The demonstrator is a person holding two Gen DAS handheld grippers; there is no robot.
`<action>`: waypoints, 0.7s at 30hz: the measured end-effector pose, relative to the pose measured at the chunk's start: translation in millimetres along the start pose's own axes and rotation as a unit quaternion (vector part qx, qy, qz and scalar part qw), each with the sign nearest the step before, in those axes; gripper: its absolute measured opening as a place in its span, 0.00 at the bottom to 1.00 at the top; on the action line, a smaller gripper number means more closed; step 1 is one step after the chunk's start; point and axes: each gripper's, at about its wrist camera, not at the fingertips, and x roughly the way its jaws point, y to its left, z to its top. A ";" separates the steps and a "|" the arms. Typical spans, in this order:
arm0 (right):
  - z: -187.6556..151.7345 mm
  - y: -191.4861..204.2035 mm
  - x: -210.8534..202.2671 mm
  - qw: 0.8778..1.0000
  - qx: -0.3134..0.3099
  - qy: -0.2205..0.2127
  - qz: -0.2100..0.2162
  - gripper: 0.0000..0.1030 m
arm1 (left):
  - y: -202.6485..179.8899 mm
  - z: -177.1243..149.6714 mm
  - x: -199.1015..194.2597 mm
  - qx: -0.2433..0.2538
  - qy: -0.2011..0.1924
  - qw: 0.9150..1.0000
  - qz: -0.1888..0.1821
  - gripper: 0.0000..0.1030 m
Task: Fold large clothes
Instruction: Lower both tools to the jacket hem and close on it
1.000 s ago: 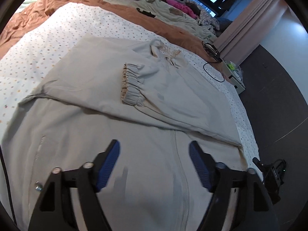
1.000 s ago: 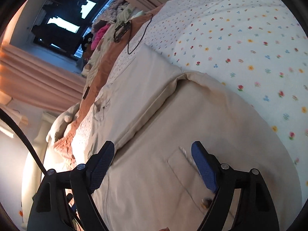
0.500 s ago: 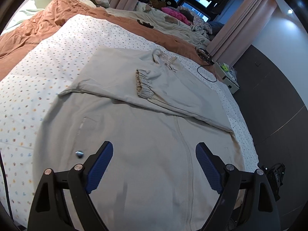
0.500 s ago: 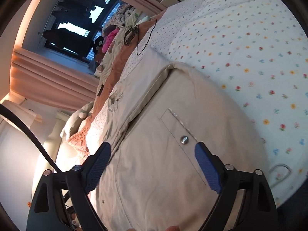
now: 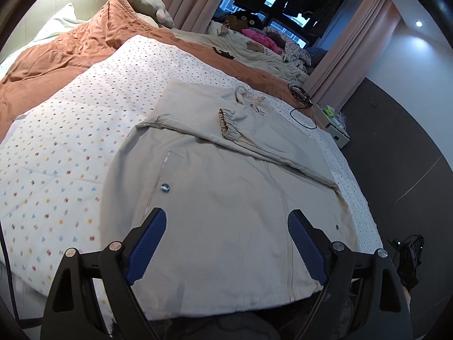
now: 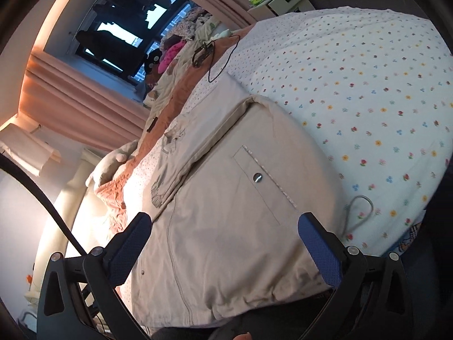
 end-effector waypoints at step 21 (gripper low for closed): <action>-7.4 -65.9 -101.3 1.000 -0.014 -0.018 -0.004 0.92 | 86.8 -87.1 -55.5 -0.079 -0.004 0.997 0.006 0.86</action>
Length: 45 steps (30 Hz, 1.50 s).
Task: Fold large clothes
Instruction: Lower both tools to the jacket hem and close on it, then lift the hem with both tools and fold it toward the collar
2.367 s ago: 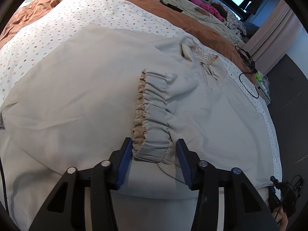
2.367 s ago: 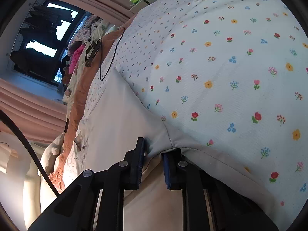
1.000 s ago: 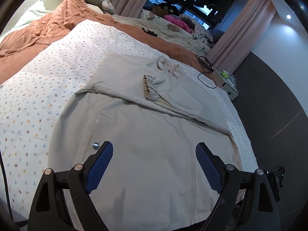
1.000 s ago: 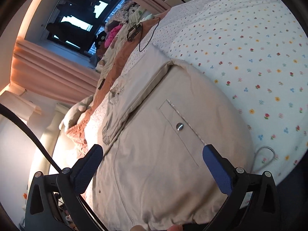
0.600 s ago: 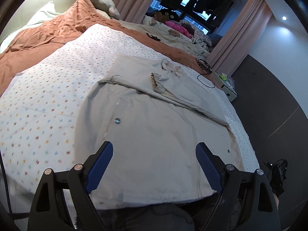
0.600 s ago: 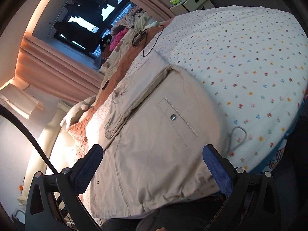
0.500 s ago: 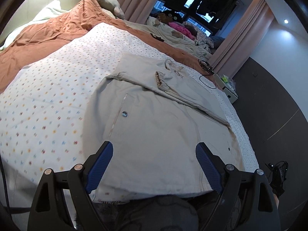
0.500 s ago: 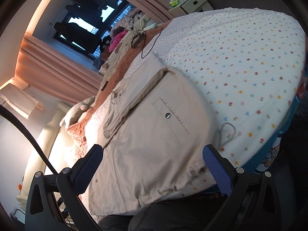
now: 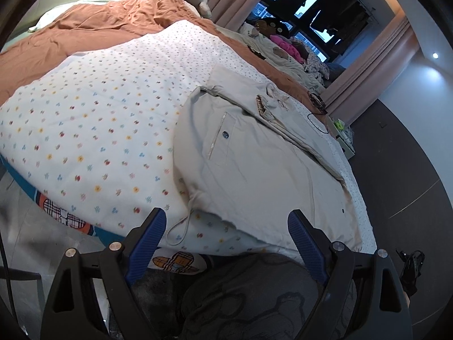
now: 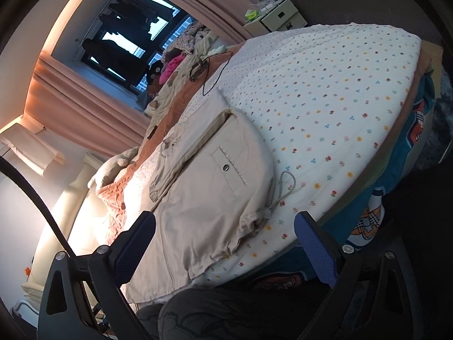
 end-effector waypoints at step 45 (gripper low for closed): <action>-8.6 -4.1 166.2 0.994 0.075 0.084 0.004 0.19 | 35.8 41.0 146.5 -0.094 0.094 0.990 -0.048 0.35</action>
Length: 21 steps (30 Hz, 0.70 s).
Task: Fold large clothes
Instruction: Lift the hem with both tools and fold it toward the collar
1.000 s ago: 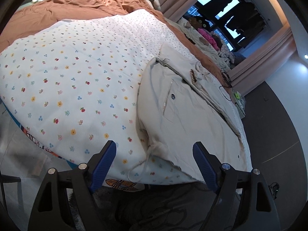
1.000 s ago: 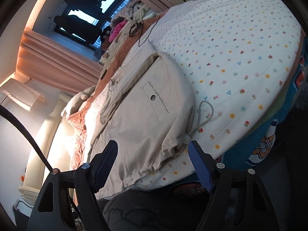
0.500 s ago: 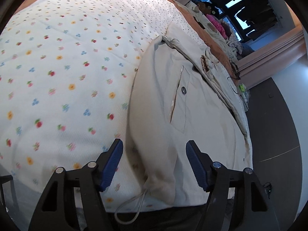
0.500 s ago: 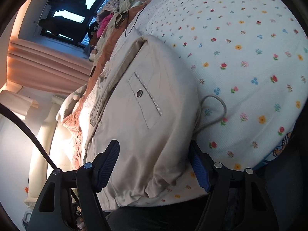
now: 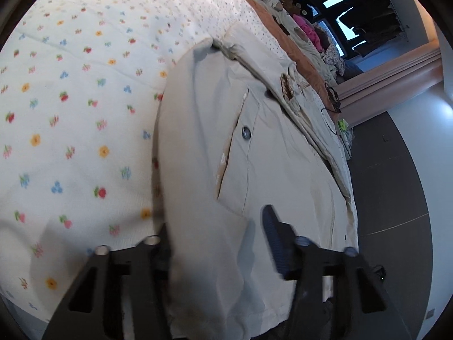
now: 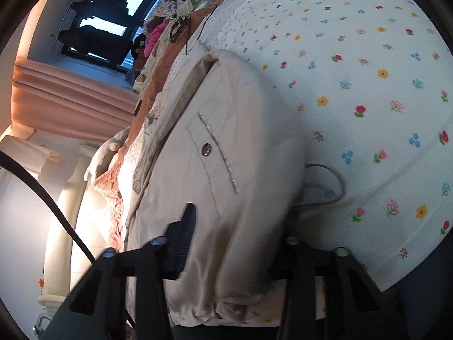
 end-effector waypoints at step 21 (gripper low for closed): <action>-43.3 54.5 -125.4 0.989 -0.062 -0.071 0.118 0.10 | -42.4 -27.6 -132.1 0.033 -0.096 0.990 -0.100 0.08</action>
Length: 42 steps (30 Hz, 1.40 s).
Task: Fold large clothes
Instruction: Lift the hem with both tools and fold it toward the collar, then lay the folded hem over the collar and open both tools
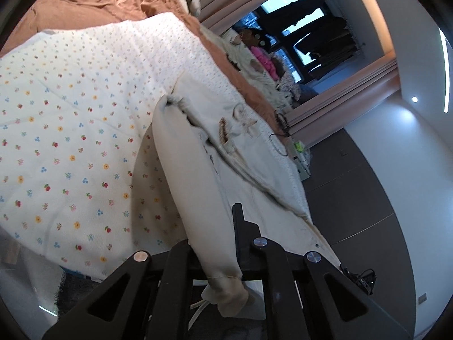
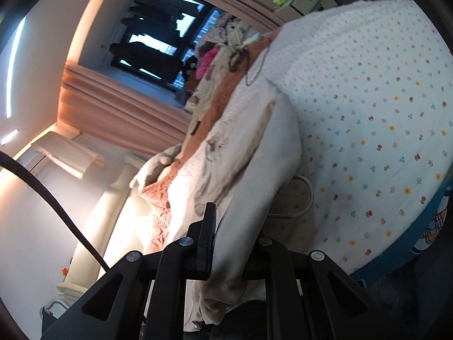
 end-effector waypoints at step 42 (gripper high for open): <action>2.1 12.0 -39.2 0.994 -0.069 -0.056 0.071 0.10 | -74.1 -6.2 -141.3 0.055 -0.124 0.989 -0.057 0.09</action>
